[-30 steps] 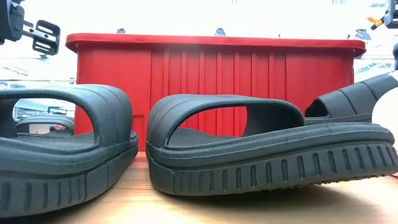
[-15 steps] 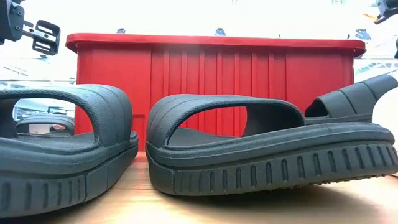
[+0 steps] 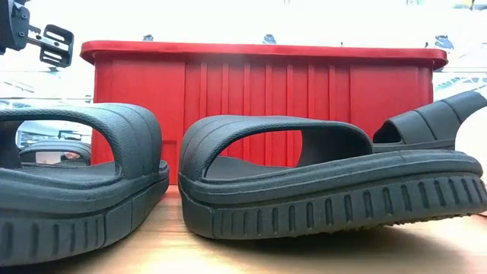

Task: Pick and place slides into bin
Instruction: Put the black slide into the red bin

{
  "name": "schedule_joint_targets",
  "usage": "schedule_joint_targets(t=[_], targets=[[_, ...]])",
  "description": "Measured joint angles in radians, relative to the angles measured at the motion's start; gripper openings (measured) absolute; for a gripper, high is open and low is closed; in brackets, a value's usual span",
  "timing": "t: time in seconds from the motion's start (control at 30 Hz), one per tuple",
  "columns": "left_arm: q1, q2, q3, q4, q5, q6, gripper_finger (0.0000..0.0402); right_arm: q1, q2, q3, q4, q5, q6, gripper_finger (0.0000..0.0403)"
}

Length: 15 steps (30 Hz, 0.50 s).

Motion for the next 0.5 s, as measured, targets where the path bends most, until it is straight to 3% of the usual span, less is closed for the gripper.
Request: schedule_joint_targets(t=[0.2,0.3,0.5], targets=[[0.000,0.000,0.000,0.000,0.000,0.000,0.0026,0.000,0.117,0.163,-0.269,0.201,-0.257,0.0000],[0.000,0.000,0.000,0.000,0.000,0.000,0.0026,0.000,0.207,0.249,-0.423,0.320,-0.309,0.0000],[0.000,0.000,0.000,0.000,0.000,0.000,0.0026,0.000,0.393,0.439,-0.669,0.457,-0.324,0.0000]])
